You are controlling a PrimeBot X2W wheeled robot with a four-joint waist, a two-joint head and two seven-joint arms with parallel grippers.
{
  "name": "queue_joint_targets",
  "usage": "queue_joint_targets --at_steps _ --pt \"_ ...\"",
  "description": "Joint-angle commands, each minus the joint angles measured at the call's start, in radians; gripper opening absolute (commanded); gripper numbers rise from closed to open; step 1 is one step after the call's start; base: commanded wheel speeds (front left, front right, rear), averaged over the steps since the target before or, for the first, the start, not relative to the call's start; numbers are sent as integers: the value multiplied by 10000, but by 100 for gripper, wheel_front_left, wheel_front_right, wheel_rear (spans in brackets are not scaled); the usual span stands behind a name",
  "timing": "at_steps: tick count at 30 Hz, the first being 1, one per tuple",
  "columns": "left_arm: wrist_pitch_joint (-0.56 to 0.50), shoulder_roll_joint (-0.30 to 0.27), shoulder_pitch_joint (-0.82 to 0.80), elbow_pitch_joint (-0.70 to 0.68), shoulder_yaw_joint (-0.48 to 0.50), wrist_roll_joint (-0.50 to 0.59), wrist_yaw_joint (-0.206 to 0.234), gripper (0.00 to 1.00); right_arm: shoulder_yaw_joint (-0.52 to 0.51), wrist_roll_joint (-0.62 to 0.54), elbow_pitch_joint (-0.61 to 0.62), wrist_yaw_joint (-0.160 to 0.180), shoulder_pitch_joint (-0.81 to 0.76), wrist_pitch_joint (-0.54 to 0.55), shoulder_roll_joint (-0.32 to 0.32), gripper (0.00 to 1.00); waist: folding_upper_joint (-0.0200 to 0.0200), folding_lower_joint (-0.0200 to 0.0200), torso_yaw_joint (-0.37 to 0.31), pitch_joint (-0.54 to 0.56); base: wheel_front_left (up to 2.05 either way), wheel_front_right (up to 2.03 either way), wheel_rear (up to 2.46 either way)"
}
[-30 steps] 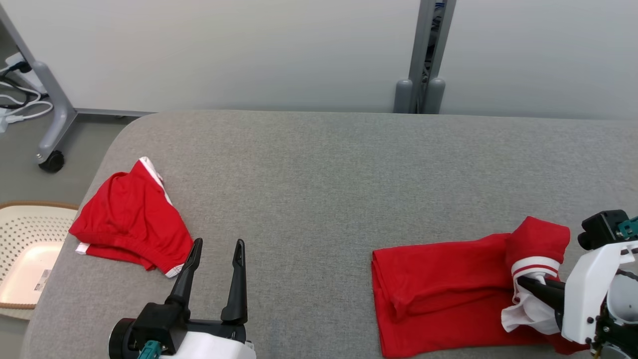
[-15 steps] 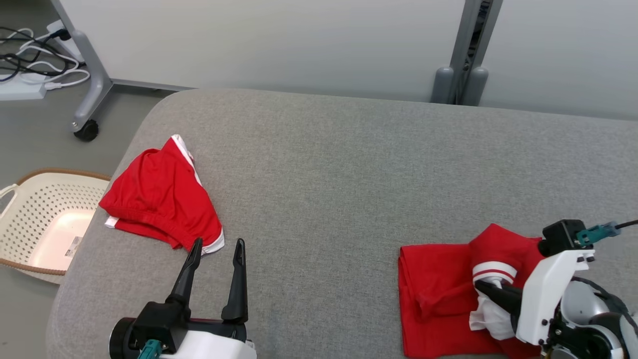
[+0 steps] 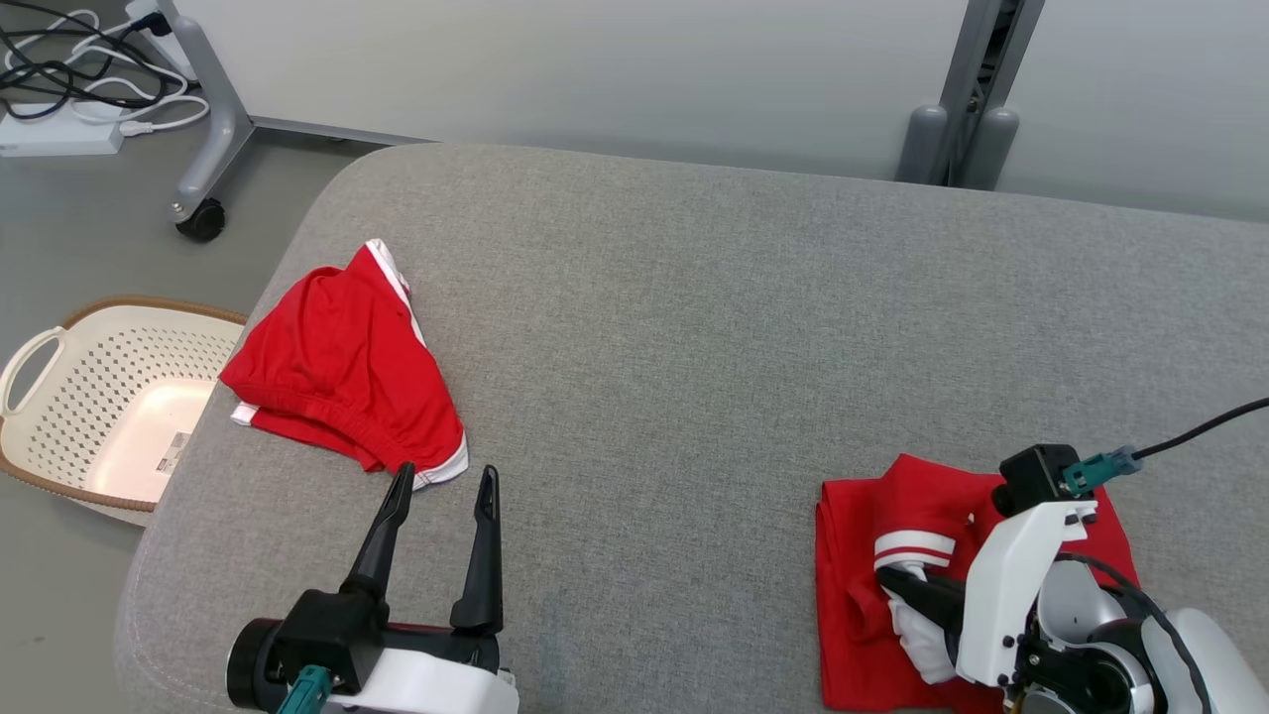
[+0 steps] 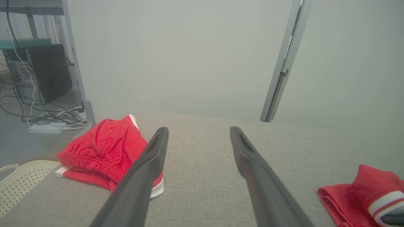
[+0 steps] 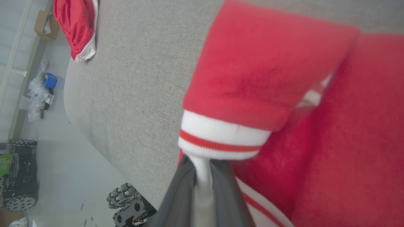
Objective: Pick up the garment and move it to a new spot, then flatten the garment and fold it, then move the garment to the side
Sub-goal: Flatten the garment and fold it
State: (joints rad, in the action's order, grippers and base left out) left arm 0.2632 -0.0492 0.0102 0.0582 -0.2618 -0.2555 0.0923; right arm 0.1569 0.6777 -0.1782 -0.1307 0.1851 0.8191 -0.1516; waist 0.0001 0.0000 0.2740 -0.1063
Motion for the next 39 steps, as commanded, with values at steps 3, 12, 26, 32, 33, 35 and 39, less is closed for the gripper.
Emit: queue_joint_targets --at_steps 3,12,26,32,33,35,39 --pt "17 -31 -204 39 -4 4 34 100 117 -52 -158 0 164 -210 -102 25 -1 0 55 -7 0 0 0" --pt "17 -31 -114 139 9 -98 53 100 375 -66 38 0 460 -746 -75 100 -1 0 36 135 0 0 0" --pt "17 -30 140 187 104 -61 -17 100 613 -561 2555 1 713 -1366 -166 100 -1 0 -313 583 0 0 0" --pt "17 -30 11 -191 202 10 1 100 15 -2062 3089 1 1181 -4229 -829 100 -1 0 -545 639 0 0 0" --pt "17 -31 -32 -286 222 7 9 100 -45 -2412 3060 1 1190 -4793 -996 100 -1 0 -588 637 0 0 0" --pt "17 -30 -82 -393 242 28 17 100 -137 -2757 3024 1 1199 -5418 -1149 100 -1 0 -630 632 0 0 0" --pt "17 -33 -287 -864 380 78 100 100 -638 -4017 2673 1 839 -7815 -1632 100 -1 0 -800 588 0 0 0"
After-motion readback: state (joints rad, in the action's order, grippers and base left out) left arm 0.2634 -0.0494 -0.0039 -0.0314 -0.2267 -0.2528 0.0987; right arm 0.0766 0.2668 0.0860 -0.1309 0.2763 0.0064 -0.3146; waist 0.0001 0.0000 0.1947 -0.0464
